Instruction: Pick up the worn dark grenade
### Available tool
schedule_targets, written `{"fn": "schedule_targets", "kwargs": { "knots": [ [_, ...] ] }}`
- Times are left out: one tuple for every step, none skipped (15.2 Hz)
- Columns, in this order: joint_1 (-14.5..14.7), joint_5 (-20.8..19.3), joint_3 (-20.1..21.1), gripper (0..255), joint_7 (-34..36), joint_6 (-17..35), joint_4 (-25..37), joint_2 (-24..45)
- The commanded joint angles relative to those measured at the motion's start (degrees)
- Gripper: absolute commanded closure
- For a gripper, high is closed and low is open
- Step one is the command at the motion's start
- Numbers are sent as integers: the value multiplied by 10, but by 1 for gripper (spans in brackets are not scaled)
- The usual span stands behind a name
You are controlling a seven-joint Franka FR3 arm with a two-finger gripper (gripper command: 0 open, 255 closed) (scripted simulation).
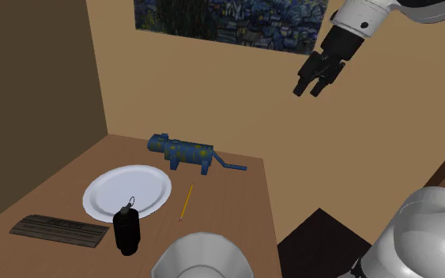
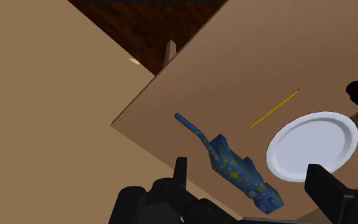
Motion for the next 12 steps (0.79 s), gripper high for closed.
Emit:
{"fn": "schedule_targets", "kwargs": {
  "knots": [
    [0, 0, 0, 0, 0, 0, 0, 0],
    [4, 4, 9, 0, 4, 8, 1, 13],
    [9, 7, 18, 0, 8, 16, 2, 26],
    [13, 11, 27, 0, 12, 24, 4, 40],
    [17, 14, 35, 0, 16, 31, 6, 54],
    [21, 17, 44, 0, 20, 39, 8, 69],
    [25, 19, 53, 0, 24, 46, 12, 83],
    [29, 22, 62, 0, 28, 53, 15, 98],
    [33, 24, 70, 0, 32, 60, 19, 114],
    [36, 26, 79, 0, 36, 67, 24, 129],
    [39, 27, 88, 0, 40, 74, 29, 145],
    [43, 28, 96, 0, 44, 81, 34, 161]
  ]
}}
